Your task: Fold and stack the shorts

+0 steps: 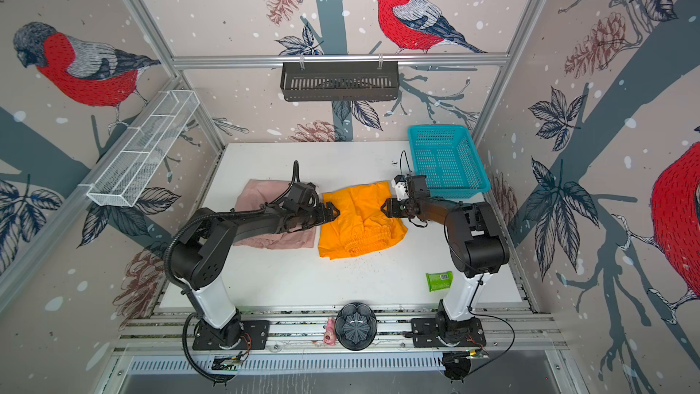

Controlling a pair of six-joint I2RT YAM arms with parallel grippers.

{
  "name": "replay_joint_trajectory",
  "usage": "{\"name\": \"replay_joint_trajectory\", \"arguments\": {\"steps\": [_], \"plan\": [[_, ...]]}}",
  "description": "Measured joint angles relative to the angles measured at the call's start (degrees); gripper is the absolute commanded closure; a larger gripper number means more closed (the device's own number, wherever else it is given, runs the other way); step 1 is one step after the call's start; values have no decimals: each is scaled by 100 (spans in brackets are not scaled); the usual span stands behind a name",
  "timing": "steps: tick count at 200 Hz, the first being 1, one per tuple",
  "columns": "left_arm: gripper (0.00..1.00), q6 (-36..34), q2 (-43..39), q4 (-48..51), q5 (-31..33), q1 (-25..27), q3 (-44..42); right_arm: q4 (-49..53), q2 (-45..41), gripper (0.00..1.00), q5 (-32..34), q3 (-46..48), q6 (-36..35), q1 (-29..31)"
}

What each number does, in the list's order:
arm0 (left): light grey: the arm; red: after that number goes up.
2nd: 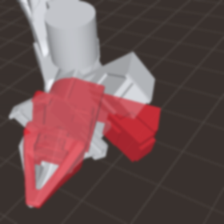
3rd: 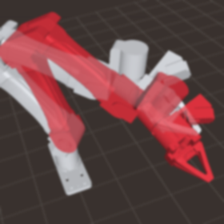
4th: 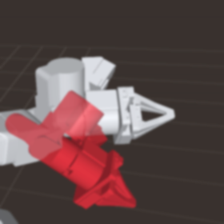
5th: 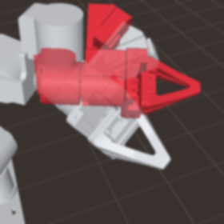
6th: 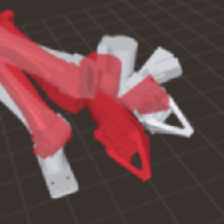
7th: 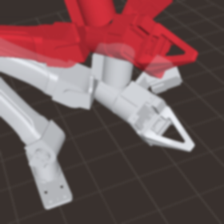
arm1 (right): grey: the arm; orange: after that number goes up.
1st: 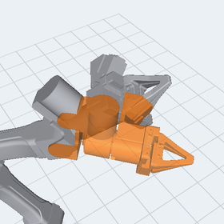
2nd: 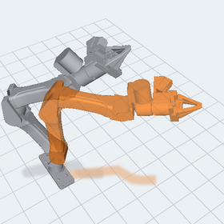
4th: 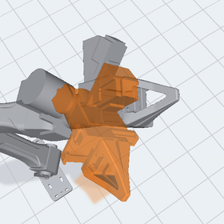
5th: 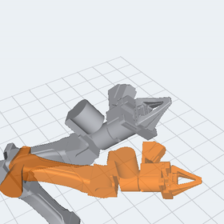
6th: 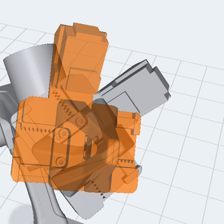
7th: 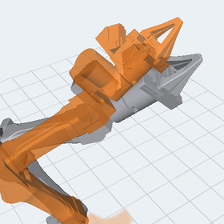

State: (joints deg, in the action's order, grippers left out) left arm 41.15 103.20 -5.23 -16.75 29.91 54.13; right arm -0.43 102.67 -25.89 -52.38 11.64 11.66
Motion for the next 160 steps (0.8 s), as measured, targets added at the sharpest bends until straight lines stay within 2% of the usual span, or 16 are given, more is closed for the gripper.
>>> {"name": "replay_joint_trajectory", "arguments": {"steps": [25, 72, 89, 135, 160], "plan": [[32, 57, 72, -48, -55, 22, 22, -9, -177, 63, -203, 160, 46, -9], [86, 90, 151, 4, -227, 52, 39, -79, -562, 79, -400, 514, 238, -11], [99, 85, 216, 92, -254, 55, 149, -212, -713, 85, -455, 695, 365, -9], [100, -111, 247, 750, -236, 57, 752, -345, -1121, 96, -533, 984, 807, 111], [100, -391, 247, 1478, -101, 59, 1346, -299, -1386, 97, -522, 964, 994, 262]]}}
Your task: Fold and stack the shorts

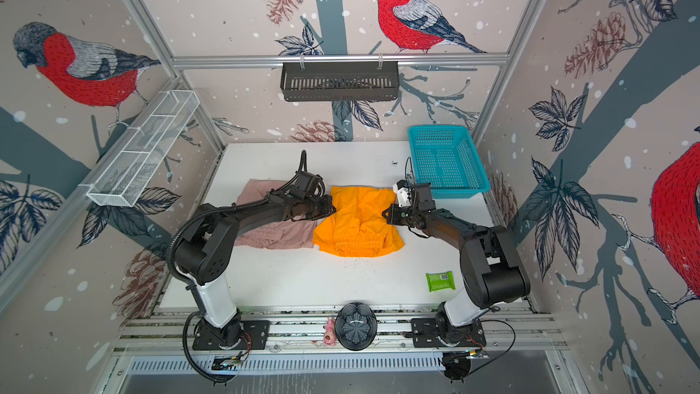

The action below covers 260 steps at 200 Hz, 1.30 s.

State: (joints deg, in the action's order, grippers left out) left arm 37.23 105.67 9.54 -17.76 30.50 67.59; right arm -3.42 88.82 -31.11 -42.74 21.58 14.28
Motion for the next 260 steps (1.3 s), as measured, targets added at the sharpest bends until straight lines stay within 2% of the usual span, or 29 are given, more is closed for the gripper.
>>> {"name": "replay_joint_trajectory", "arguments": {"steps": [61, 106, 141, 197, 260], "plan": [[100, -645, -321, 1932, 146, -210, 990, 448, -496, 98, 330, -529, 562, 881], [100, -1274, -870, 3504, 503, -894, 1565, 496, -490, 99, 619, -1167, 990, 1637], [100, -1757, -1169, 4395, 992, -1591, 1908, 247, -76, 99, 863, -1526, 1316, 2249], [100, -2269, -1156, 4489, 1792, -2706, 2083, -492, 1447, 99, 1071, -2868, 1495, 3086], [100, -2527, -382, 4286, 2234, -3139, 2166, -994, 2673, 99, 1091, -3602, 1718, 3379]]}}
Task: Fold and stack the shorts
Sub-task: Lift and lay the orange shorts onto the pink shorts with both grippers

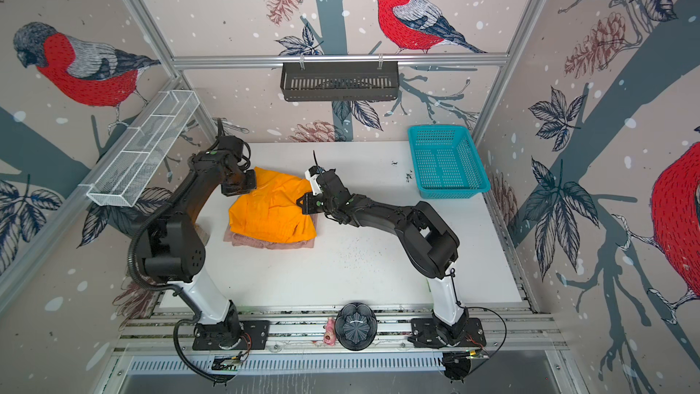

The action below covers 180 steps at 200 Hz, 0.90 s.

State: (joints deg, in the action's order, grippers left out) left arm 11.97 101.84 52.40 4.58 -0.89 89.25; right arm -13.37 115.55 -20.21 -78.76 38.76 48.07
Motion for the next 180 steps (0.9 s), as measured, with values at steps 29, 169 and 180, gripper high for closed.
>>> {"name": "replay_joint_trajectory", "arguments": {"steps": [29, 169, 180], "plan": [[92, -35, 173, -168, 243, -79, -31, -223, 289, 87, 70, 2, 4, -15], [3, 619, -1259, -678, 826, 442, -516, -232, -922, 21, 693, 868, -817, -402], [3, 752, -1751, -817, 481, 691, -988, -153, -1220, 19, 741, 1080, -953, -527]]}}
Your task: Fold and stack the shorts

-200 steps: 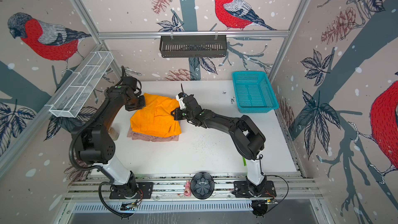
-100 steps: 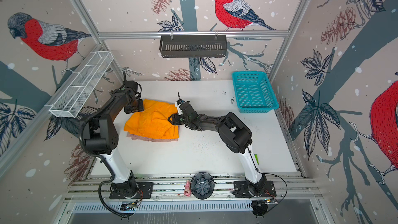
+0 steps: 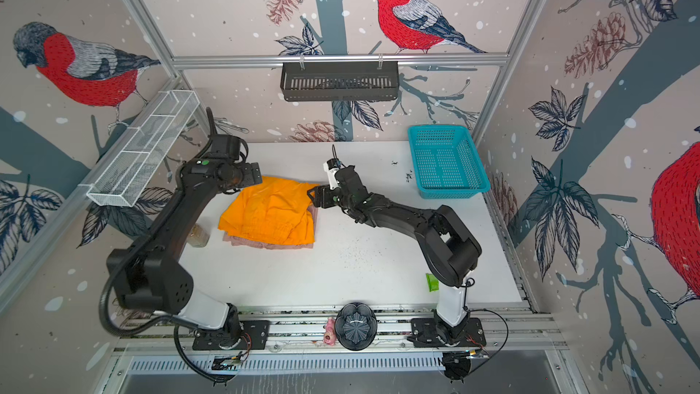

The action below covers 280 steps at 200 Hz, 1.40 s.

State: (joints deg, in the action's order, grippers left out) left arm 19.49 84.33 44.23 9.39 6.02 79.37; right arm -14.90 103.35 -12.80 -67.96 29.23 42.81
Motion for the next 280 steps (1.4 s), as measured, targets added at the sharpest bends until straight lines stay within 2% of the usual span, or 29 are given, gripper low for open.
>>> {"name": "replay_joint_trajectory", "arguments": {"steps": [25, 47, 78, 127, 162, 210, 246, 280], "plan": [[2, 380, -975, -538, -570, 393, -1274, 63, -647, 19, -61, 588, -254, -212], [2, 741, -1274, -1110, -883, 511, -2074, 74, -1137, 19, -55, 1121, -369, -439], [2, 1054, -1191, -1834, -1246, 691, -2802, 94, -1556, 19, -55, 1661, -389, -546], [2, 1224, -435, -2647, -1311, 730, -3215, 70, -1698, 19, -79, 2087, -378, -686], [3, 1196, 354, -2964, -1113, 597, -3001, 46, -1703, 19, -122, 2144, -369, -765], [3, 839, 1504, -3292, -1054, -140, -2105, 26, -1696, 19, -140, 2142, -391, -994], [3, 225, 2243, -3318, -890, -664, -1150, -33, -1665, 19, -175, 2140, -398, -1224], [3, -605, 3069, -3283, -634, -807, -85, -61, -1600, 18, -219, 2070, -446, -1362]]}}
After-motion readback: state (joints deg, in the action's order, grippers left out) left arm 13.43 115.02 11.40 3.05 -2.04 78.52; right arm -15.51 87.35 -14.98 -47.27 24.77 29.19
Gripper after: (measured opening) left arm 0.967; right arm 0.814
